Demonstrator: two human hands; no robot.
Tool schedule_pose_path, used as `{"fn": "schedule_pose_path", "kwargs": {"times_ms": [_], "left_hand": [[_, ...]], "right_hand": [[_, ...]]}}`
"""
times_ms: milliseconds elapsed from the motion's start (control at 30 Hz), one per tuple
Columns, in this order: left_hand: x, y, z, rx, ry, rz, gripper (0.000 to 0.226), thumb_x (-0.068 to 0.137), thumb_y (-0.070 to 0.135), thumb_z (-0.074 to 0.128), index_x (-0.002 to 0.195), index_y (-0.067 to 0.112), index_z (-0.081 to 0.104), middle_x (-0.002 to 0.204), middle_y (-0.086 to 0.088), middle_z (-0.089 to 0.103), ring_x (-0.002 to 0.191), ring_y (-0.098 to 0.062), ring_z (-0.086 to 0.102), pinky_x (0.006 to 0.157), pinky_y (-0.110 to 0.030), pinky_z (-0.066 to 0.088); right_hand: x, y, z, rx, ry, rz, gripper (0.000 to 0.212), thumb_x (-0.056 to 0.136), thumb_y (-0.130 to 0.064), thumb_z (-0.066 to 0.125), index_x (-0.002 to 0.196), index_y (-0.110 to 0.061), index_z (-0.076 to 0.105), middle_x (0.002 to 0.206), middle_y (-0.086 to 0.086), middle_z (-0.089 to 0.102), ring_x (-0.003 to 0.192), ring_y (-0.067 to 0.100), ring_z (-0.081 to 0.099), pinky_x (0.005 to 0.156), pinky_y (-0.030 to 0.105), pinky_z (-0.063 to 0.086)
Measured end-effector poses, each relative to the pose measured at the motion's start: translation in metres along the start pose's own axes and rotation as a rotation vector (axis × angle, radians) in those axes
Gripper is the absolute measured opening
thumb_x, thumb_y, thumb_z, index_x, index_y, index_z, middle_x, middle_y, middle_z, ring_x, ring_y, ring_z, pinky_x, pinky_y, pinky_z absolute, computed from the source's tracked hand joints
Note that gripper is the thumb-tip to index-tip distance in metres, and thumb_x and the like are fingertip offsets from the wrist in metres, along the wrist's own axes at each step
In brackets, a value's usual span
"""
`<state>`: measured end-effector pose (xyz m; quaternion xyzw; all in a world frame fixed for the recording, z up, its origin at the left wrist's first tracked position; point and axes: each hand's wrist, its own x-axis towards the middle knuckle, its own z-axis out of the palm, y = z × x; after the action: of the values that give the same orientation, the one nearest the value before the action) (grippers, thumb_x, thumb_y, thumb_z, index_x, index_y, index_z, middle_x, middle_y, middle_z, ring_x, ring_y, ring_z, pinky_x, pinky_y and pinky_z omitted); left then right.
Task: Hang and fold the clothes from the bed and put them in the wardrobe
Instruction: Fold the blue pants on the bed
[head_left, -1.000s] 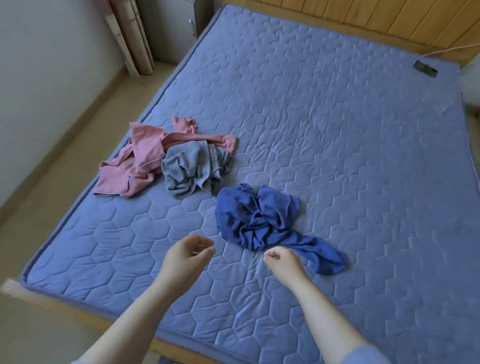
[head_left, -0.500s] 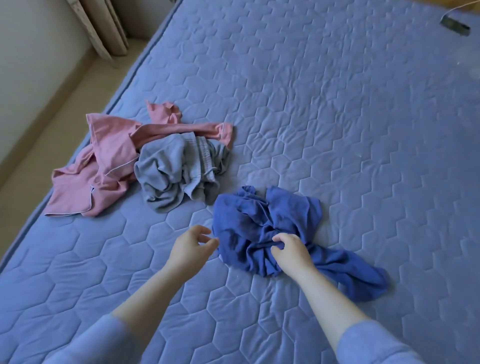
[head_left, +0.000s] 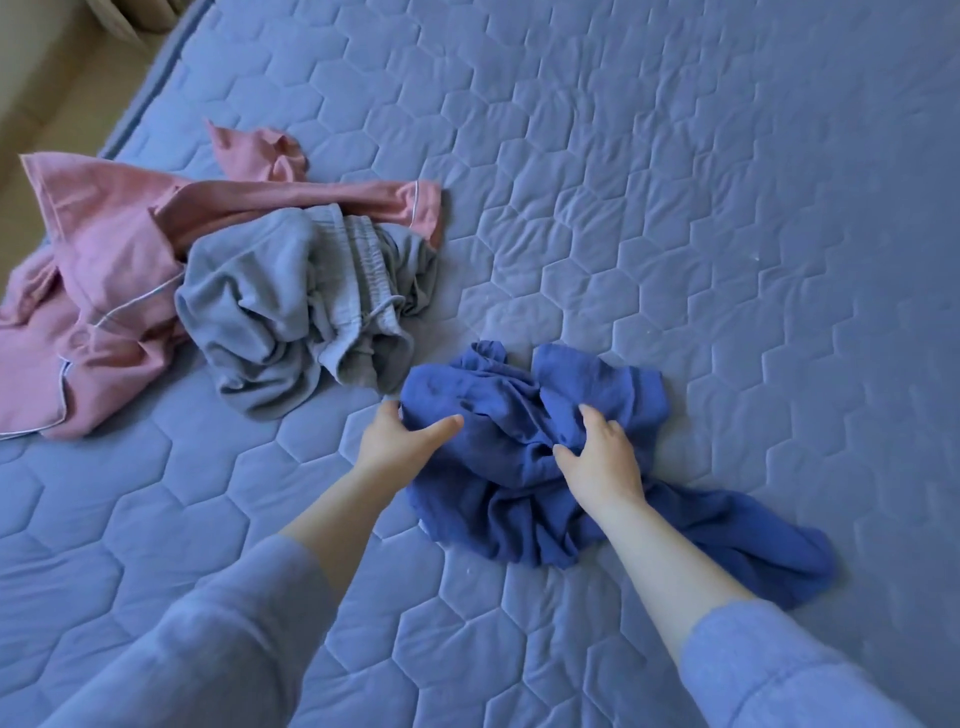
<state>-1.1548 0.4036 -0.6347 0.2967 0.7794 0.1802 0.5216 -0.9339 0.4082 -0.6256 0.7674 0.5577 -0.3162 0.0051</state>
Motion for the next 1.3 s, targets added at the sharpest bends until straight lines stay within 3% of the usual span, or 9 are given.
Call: {"fn": "schedule_pose_path", "kwargs": {"times_ms": [100,267,433,600,767,867,1033,1200,1300], "left_hand": [[0.002,0.002,0.005,0.134,0.021,0.038,0.044,0.075,0.035,0.078,0.104,0.009,0.060,0.084,0.003,0.062,0.072,-0.009,0.056,0.053,-0.020,0.041],[-0.016,-0.007,0.009,0.153,-0.068,0.166,0.007,0.079,0.012,0.065,0.084,0.008,0.062,0.072,-0.002,0.062,0.069,-0.018,0.056,0.064,-0.030,0.048],[-0.053,-0.052,0.013,0.420,-0.198,0.291,0.023,0.076,0.011,0.065,0.065,0.020,0.047,0.054,0.008,0.046,0.052,-0.008,0.041,0.046,-0.016,0.033],[-0.077,-0.088,0.013,0.547,-0.356,0.225,0.023,0.070,0.030,0.075,0.078,0.021,0.056,0.069,0.010,0.055,0.066,-0.009,0.051,0.056,-0.019,0.036],[-0.084,-0.063,0.001,0.649,-0.055,0.277,0.062,0.048,0.077,0.065,0.074,0.022,0.051,0.082,0.006,0.052,0.078,-0.015,0.053,0.064,-0.027,0.040],[-0.084,-0.040,0.003,0.552,0.159,0.558,0.050,0.067,0.060,0.072,0.068,0.022,0.039,0.072,0.009,0.042,0.071,-0.017,0.044,0.056,-0.021,0.027],[-0.081,-0.017,0.027,0.486,0.061,0.745,0.026,0.081,0.034,0.072,0.091,0.020,0.054,0.091,0.010,0.047,0.086,-0.016,0.047,0.067,-0.022,0.033],[-0.065,-0.013,0.045,0.439,0.047,0.316,0.083,0.077,0.056,0.070,0.138,0.012,0.036,0.136,-0.006,0.042,0.124,-0.027,0.043,0.097,-0.034,0.040],[-0.056,-0.005,0.045,0.238,-0.062,-0.189,0.083,0.068,0.067,0.071,0.120,0.010,0.040,0.115,-0.009,0.053,0.091,-0.024,0.054,0.070,-0.033,0.044]], "right_hand": [[-0.001,0.007,0.001,0.024,0.080,0.019,0.019,0.094,-0.018,0.055,0.099,0.000,0.060,0.106,0.020,0.062,0.102,0.038,0.057,0.083,0.042,0.048],[-0.035,0.034,0.013,0.110,0.067,0.082,0.027,0.093,-0.021,0.057,0.073,-0.003,0.058,0.082,0.019,0.067,0.083,0.036,0.061,0.066,0.035,0.041],[-0.085,0.069,0.032,0.075,-0.098,0.160,0.043,0.087,-0.011,0.059,0.052,-0.019,0.036,0.053,-0.001,0.044,0.064,0.026,0.047,0.058,0.032,0.029],[-0.114,0.083,0.028,0.107,-0.258,0.258,0.021,0.082,-0.037,0.065,0.077,-0.017,0.060,0.082,0.002,0.059,0.084,0.025,0.056,0.069,0.030,0.041],[-0.110,0.073,0.013,0.056,0.147,0.114,0.040,0.076,-0.044,0.074,0.096,-0.011,0.061,0.100,0.005,0.058,0.100,0.028,0.056,0.078,0.034,0.046],[-0.098,0.065,0.010,0.047,0.317,-0.080,0.038,0.069,-0.019,0.083,0.096,-0.010,0.057,0.095,0.006,0.057,0.094,0.030,0.054,0.077,0.038,0.047],[-0.079,0.063,0.014,-0.080,0.149,-0.193,0.052,0.076,-0.016,0.077,0.122,-0.009,0.053,0.118,0.008,0.058,0.110,0.032,0.056,0.091,0.039,0.045],[-0.074,0.072,0.008,-0.143,-0.033,-0.044,0.006,0.092,-0.022,0.052,0.089,-0.018,0.049,0.080,0.000,0.062,0.084,0.027,0.063,0.059,0.030,0.034],[-0.083,0.081,0.008,-0.119,-0.037,-0.040,0.026,0.092,-0.021,0.052,0.070,-0.018,0.039,0.073,-0.003,0.051,0.075,0.024,0.056,0.058,0.030,0.031]]}}
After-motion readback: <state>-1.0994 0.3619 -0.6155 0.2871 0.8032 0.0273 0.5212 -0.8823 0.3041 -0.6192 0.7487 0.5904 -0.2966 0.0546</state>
